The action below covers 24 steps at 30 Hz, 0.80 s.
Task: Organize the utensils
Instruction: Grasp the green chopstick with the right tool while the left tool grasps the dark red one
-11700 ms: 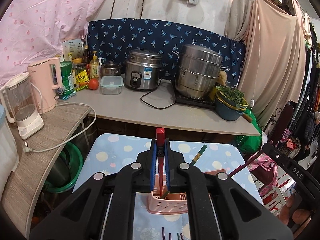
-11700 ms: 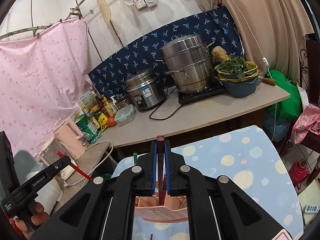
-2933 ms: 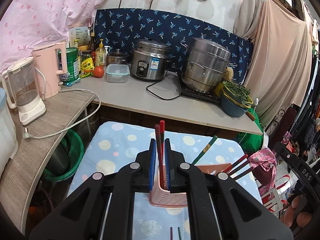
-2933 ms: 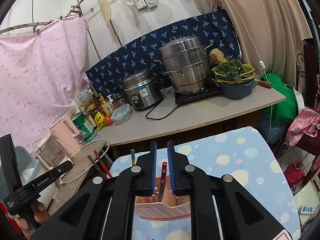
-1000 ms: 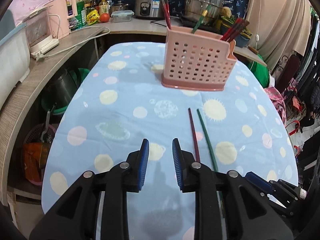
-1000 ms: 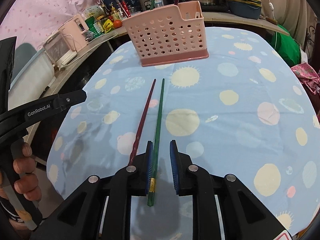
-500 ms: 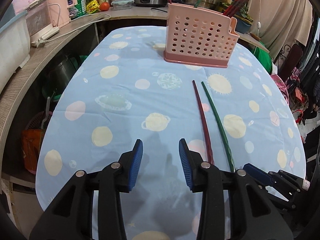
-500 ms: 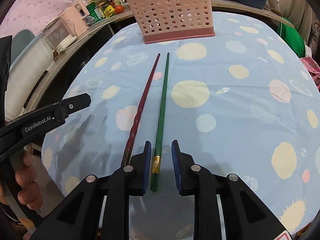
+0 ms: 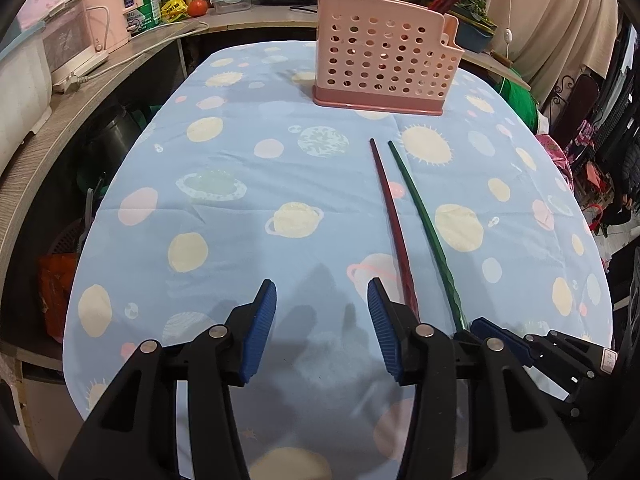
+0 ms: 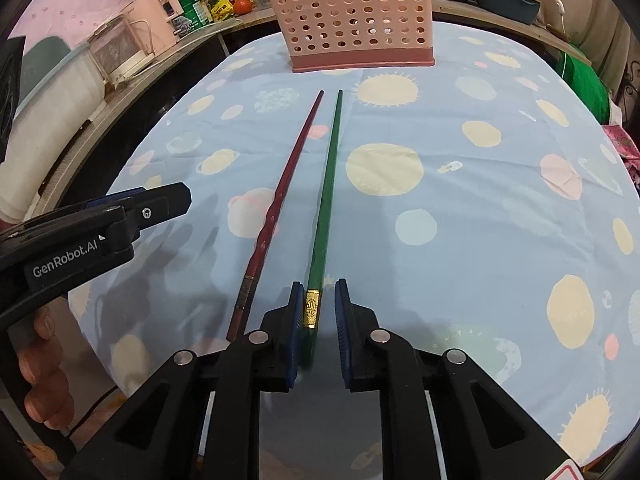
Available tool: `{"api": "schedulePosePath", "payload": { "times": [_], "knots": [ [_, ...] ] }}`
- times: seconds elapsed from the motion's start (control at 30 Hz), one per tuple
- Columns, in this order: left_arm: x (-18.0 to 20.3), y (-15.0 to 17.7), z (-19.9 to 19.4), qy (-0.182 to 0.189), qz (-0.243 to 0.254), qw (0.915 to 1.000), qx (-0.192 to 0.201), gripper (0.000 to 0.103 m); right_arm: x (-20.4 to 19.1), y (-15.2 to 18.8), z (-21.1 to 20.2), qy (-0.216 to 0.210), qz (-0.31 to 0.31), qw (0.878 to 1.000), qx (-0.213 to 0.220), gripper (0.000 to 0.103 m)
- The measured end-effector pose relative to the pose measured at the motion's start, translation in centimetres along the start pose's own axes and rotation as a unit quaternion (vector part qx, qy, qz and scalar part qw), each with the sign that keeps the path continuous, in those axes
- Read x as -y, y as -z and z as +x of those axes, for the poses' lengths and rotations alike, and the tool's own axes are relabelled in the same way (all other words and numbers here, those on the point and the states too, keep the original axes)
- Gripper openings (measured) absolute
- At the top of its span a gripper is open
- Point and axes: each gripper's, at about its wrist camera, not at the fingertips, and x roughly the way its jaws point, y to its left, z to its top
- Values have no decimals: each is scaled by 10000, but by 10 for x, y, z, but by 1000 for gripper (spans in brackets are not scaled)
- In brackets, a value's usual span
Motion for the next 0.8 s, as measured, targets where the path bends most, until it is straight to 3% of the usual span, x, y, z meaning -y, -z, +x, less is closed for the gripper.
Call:
{"api": "schedulePosePath", "payload": {
  "times": [0.17, 0.8],
  "knots": [
    [4, 4, 1, 40, 35, 10000, -60, 47, 3, 4, -2, 64, 32, 10000, 38, 7],
    [42, 23, 18, 443, 444, 9969, -468, 53, 37, 11, -14, 46, 687, 9975, 131, 7]
  ]
}}
